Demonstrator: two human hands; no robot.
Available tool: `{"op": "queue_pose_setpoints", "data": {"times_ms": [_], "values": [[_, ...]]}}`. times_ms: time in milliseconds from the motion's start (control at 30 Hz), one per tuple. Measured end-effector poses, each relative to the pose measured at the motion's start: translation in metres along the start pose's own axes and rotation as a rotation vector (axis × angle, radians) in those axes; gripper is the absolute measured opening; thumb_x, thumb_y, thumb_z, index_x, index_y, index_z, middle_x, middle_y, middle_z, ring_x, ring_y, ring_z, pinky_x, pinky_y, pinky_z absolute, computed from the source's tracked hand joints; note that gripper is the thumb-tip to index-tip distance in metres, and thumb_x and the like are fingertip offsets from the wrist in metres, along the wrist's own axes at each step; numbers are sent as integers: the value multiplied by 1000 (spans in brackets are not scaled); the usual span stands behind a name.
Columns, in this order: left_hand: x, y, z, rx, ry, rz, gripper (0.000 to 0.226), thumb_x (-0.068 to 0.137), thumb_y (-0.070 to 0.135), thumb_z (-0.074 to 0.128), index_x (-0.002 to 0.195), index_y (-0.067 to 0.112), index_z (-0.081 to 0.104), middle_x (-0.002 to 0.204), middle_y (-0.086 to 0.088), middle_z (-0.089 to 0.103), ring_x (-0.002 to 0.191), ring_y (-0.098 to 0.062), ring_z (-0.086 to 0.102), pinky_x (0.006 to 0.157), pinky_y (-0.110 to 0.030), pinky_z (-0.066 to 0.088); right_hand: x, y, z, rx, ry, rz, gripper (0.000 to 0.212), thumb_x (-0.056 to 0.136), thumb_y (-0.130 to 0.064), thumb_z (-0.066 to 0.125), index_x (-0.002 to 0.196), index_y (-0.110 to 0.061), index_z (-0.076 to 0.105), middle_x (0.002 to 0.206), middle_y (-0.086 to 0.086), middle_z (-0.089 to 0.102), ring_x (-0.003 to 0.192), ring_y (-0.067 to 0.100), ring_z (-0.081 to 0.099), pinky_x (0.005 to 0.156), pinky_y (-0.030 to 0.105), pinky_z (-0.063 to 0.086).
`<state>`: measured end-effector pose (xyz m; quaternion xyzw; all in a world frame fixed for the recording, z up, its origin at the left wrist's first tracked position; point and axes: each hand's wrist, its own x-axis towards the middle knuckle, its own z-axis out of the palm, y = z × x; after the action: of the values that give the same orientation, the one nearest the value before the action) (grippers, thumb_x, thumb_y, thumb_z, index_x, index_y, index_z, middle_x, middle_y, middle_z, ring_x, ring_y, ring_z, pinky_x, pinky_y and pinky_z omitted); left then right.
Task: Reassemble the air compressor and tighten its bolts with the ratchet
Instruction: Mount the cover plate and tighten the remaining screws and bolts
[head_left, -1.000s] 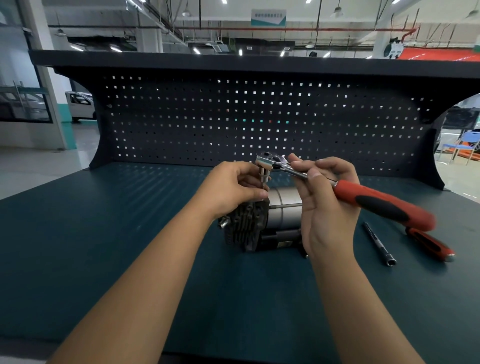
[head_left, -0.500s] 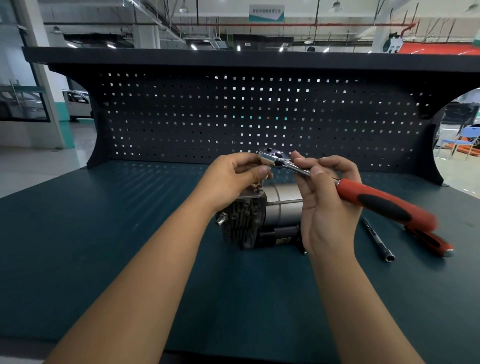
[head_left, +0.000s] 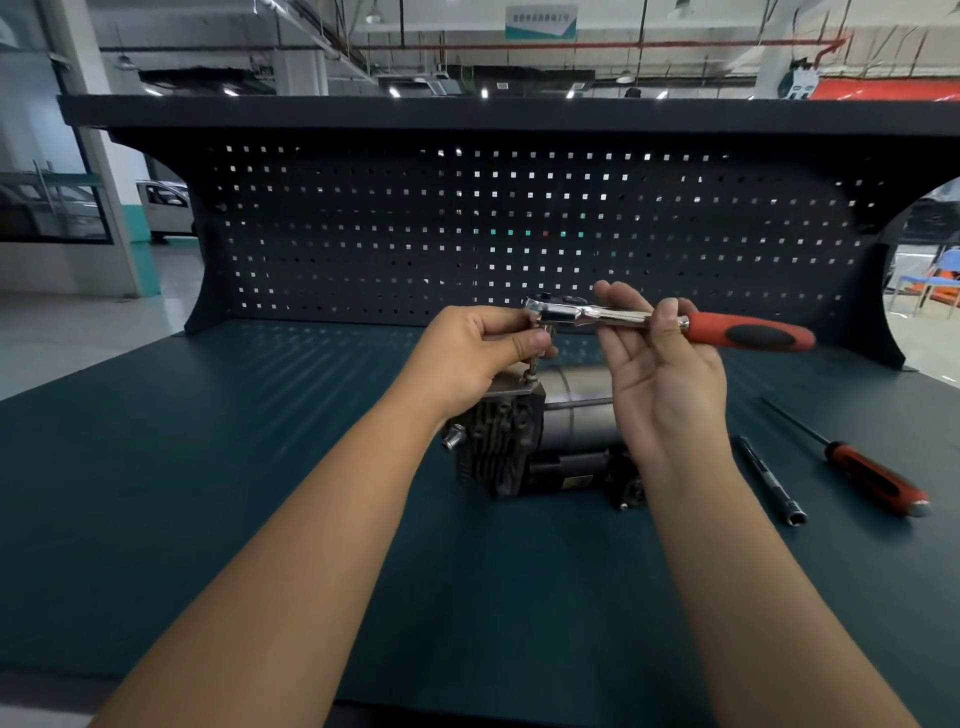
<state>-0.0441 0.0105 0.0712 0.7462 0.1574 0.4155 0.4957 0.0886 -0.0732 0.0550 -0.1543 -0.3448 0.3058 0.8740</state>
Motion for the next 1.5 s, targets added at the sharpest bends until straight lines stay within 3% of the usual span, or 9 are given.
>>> {"op": "queue_pose_setpoints", "data": {"times_ms": [167,433,533,667,1033,1200,1300,1367,1500], "values": [[1,-1,0,36,17,41,13,87,13,64,87,25,70,74,8,73,73,-1,68,66,-16,54,22,8,2,76,75,166,20,104,-14,34,113,2,43,81,12,74,82,23,73,66,29,59],[1,-1,1,61,5,72,14,88,12,64,87,25,70,71,12,72,76,3,67,66,-10,49,49,18,14,139,146,404,16,104,-12,35,100,-3,49,65,9,71,65,17,71,59,36,60],[2,-2,0,48,5,65,13,88,12,64,88,24,70,72,12,73,78,2,68,66,-11,49,54,20,18,113,173,426,16,104,-13,36,98,-7,50,72,7,67,66,15,68,65,38,59],[3,-2,1,60,15,67,12,88,16,64,89,27,70,75,13,73,80,2,68,66,-10,49,51,16,16,123,203,357,20,104,-12,36,91,-5,50,79,6,57,54,14,69,53,30,59],[2,-6,0,65,4,40,11,88,20,62,91,29,68,86,9,75,84,-4,69,74,-22,56,31,5,12,75,166,216,14,103,-14,39,103,-3,46,64,6,67,69,22,73,59,31,58],[2,-6,0,54,-11,31,14,90,19,61,94,29,68,89,8,74,89,-4,69,77,-22,56,14,-2,4,-21,40,190,55,102,-4,33,65,-10,74,80,5,74,89,23,72,77,35,57],[2,-4,1,48,-12,31,15,90,18,61,97,28,68,92,8,74,89,-2,68,80,-21,56,5,0,-2,-45,21,114,26,102,-1,33,108,10,56,92,9,72,96,26,70,77,33,57],[1,-4,1,54,-2,21,15,89,18,61,99,27,68,95,5,74,90,-4,69,84,-26,55,1,2,-5,-67,6,45,32,102,-1,33,130,14,37,95,8,71,100,27,69,80,32,56],[0,-4,0,43,-1,8,15,89,15,61,98,25,69,95,3,74,89,-6,70,80,-27,57,-11,0,-2,-117,-29,-84,33,101,0,36,134,5,30,97,7,71,102,26,67,87,34,54]]}}
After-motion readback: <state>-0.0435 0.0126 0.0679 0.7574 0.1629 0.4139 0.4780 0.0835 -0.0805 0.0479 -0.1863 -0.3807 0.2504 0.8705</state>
